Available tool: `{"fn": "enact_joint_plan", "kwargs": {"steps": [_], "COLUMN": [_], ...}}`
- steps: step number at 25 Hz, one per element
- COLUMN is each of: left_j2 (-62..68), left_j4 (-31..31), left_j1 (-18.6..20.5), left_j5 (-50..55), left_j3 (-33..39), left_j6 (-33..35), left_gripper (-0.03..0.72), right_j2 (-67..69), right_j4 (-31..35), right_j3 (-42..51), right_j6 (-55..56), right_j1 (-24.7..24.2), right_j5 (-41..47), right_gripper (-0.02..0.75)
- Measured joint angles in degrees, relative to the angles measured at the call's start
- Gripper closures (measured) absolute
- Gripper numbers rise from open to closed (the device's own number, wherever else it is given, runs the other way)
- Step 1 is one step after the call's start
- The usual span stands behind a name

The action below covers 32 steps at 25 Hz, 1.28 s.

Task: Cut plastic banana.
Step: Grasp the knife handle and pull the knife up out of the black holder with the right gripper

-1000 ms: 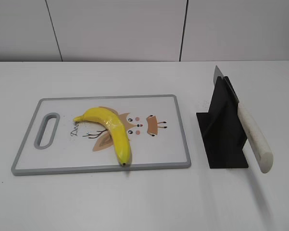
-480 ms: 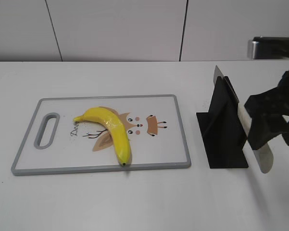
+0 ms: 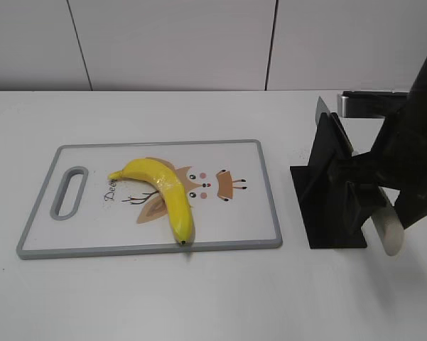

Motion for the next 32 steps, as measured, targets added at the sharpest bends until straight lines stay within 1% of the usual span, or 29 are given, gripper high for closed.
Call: {"fn": "enact_joint_plan", "kwargs": {"steps": [2,4,6,7,15,21,25,32], "left_j2": [0.0,0.0,0.0,0.0,0.0,0.0,0.0,0.0], "left_j4": [0.0,0.0,0.0,0.0,0.0,0.0,0.0,0.0], "left_j1": [0.0,0.0,0.0,0.0,0.0,0.0,0.0,0.0], "left_j5": [0.0,0.0,0.0,0.0,0.0,0.0,0.0,0.0], "left_j3": [0.0,0.0,0.0,0.0,0.0,0.0,0.0,0.0], "left_j6": [0.0,0.0,0.0,0.0,0.0,0.0,0.0,0.0], "left_gripper": [0.136,0.136,0.136,0.136,0.136,0.136,0.136,0.136], "right_j2": [0.2,0.2,0.3,0.3,0.0,-3.6,-6.4,-10.0], "right_j4": [0.0,0.1,0.3,0.7,1.2,1.3,0.1,-0.4], "right_j3": [0.0,0.0,0.0,0.0,0.0,0.0,-0.1,-3.7], "right_j6": [0.9,1.4,1.7,1.8,2.5,3.1,4.5,5.0], "right_j1": [0.0,0.0,0.0,0.0,0.0,0.0,0.0,0.0], "right_j5": [0.0,0.0,0.0,0.1,0.7,1.7,2.5,3.6], "right_gripper": [0.299,0.376,0.492,0.57,0.569,0.569,0.569,0.569]}}
